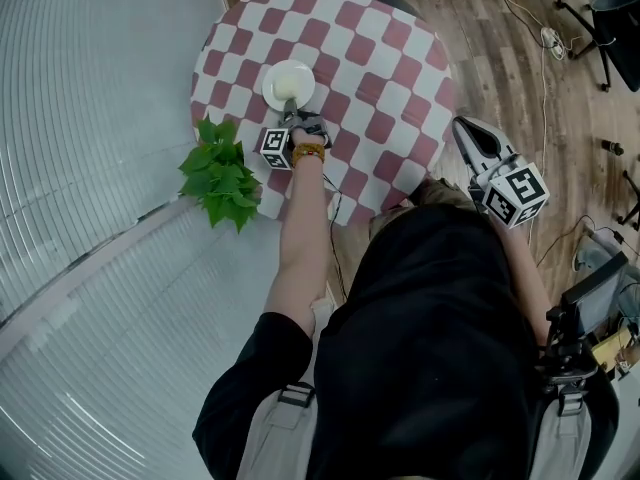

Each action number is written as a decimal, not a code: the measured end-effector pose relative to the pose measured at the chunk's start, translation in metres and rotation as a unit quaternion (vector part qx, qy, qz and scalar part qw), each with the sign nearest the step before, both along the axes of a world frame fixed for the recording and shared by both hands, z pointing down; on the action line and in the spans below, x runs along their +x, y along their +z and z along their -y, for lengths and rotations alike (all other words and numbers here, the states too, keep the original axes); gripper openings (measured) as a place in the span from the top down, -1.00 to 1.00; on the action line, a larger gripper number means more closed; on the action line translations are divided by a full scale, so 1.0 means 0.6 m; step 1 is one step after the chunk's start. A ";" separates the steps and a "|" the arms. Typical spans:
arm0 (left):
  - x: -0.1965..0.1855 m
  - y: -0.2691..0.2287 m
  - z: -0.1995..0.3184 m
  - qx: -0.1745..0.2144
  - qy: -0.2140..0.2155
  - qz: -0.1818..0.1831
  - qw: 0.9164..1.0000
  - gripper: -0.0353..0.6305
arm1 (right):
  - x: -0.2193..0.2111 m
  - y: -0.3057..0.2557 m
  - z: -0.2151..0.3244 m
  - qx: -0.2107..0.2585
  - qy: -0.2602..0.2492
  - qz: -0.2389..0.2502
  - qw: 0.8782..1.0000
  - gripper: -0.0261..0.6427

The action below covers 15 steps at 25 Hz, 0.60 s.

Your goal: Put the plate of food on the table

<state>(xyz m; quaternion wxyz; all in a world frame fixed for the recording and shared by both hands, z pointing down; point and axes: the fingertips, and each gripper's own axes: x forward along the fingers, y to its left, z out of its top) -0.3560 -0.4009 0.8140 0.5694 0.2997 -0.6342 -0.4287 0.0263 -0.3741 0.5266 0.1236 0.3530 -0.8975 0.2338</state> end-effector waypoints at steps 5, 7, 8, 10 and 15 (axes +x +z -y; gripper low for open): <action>0.004 -0.002 -0.001 -0.006 0.005 0.001 1.000 0.83 | 0.020 -0.005 -0.004 0.003 0.018 0.002 1.000 0.88; 0.006 -0.003 -0.005 -0.012 0.006 0.002 1.000 0.83 | 0.023 -0.016 -0.003 0.021 0.021 0.000 1.000 0.88; 0.007 -0.003 -0.007 -0.014 0.007 0.003 1.000 0.83 | 0.023 -0.021 -0.003 0.030 0.019 -0.002 0.999 0.88; 0.007 -0.003 -0.010 -0.017 0.008 0.005 1.000 0.83 | 0.023 -0.027 -0.006 0.041 0.014 -0.004 0.999 0.88; 0.011 -0.004 -0.014 -0.033 0.009 0.008 0.999 0.83 | 0.039 -0.027 -0.021 0.043 0.010 -0.002 0.999 0.88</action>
